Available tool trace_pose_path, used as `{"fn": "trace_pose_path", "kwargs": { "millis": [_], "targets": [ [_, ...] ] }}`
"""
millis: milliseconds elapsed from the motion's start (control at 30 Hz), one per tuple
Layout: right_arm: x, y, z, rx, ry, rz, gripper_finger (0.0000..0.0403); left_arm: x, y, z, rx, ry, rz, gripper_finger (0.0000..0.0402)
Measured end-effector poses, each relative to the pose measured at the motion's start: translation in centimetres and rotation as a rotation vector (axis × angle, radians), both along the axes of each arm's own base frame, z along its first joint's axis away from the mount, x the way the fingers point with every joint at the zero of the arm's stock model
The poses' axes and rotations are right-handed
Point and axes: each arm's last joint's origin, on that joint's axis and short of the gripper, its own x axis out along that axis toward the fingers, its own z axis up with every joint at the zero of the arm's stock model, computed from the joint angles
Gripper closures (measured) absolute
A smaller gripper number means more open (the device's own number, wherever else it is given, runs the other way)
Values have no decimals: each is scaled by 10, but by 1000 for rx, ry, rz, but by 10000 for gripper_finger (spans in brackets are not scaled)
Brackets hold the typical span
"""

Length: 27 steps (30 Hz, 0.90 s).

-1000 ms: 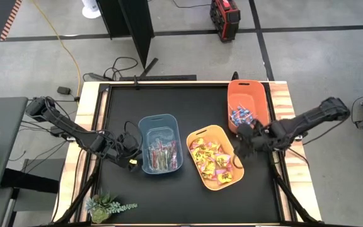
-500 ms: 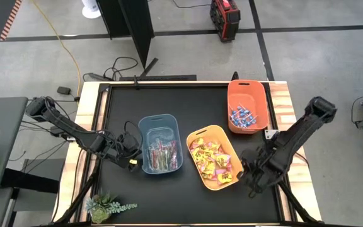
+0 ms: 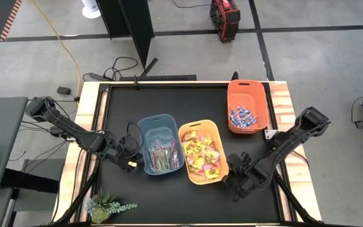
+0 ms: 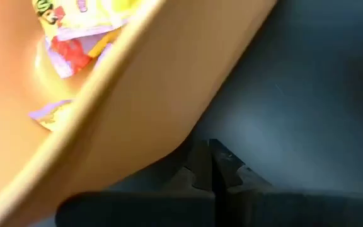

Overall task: Sort candy
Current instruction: Adjust the bins on the table

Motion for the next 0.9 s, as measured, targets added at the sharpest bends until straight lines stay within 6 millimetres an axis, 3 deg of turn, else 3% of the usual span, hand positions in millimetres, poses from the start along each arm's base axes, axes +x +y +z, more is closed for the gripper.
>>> {"fn": "trace_pose_path", "kwargs": {
  "millis": [400, 633, 900],
  "targets": [
    [41, -21, 0, -19, -58, 103, 403, -18, -4, -9, -14, 158, 16, 401],
    [49, -19, 2, 19, -74, 201, 403, -36, 6, -16, 37, 316, 161, 401],
    [51, -25, 2, 21, -73, 167, 403, -47, 17, -17, 179, 355, 290, 401]
  ]
}}
